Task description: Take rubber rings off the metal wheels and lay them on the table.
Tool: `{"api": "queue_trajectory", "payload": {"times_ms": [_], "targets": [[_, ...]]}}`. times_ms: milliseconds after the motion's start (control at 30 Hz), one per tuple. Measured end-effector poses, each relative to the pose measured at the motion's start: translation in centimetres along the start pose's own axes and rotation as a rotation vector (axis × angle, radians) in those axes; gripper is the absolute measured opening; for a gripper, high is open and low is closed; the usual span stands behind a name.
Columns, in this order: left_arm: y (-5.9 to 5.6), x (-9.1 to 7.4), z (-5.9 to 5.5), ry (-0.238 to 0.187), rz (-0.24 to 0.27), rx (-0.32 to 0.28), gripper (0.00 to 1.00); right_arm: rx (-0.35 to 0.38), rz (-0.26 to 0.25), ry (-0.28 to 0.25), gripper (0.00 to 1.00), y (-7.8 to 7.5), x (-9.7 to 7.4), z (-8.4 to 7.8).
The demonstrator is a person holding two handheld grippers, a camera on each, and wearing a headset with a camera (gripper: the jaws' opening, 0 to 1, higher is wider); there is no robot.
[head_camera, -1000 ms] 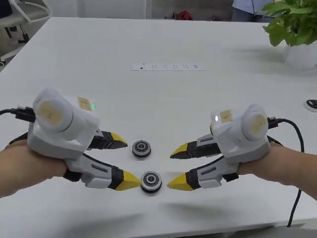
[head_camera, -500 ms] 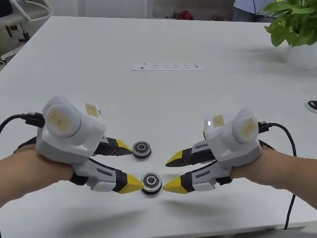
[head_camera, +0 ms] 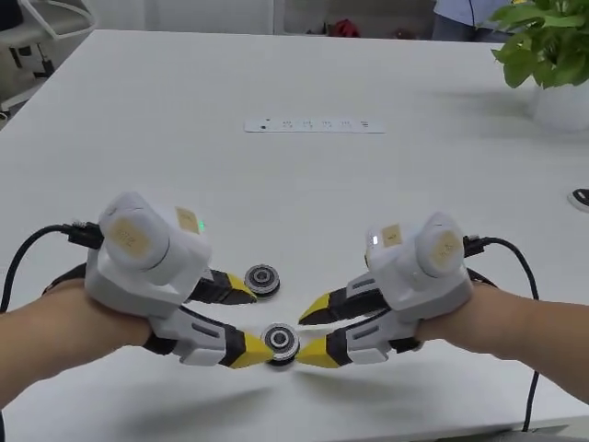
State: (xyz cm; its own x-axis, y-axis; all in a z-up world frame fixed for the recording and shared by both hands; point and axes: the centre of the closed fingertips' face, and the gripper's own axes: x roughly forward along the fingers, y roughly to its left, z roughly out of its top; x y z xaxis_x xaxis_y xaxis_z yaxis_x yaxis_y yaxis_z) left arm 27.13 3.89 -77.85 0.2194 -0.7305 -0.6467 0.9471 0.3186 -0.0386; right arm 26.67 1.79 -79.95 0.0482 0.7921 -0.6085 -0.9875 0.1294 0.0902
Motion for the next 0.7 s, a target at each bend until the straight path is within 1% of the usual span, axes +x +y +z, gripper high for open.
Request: {"api": "queue_trajectory", "payload": {"times_ms": [167, 367, 467, 700], "targets": [[-0.3, 0.4, -0.1, 0.003, -0.011, 0.002, 0.41, 0.002, 0.005, 0.004, 0.21, 0.1, 0.3, -0.2], [-0.5, 0.8, 0.1, 0.0, -0.019, 0.019, 0.34, 0.009, 0.013, 0.008, 0.2, 0.3, 0.5, -0.4], [-0.5, 1.0, 0.2, -0.004, -0.024, 0.018, 0.32, 0.011, 0.015, 0.008, 0.2, 0.3, 0.5, -0.4], [-1.0, 1.6, 0.0, 0.007, -0.043, 0.03, 0.27, 0.013, 0.015, 0.011, 0.2, 0.3, 0.5, -0.6]]}}
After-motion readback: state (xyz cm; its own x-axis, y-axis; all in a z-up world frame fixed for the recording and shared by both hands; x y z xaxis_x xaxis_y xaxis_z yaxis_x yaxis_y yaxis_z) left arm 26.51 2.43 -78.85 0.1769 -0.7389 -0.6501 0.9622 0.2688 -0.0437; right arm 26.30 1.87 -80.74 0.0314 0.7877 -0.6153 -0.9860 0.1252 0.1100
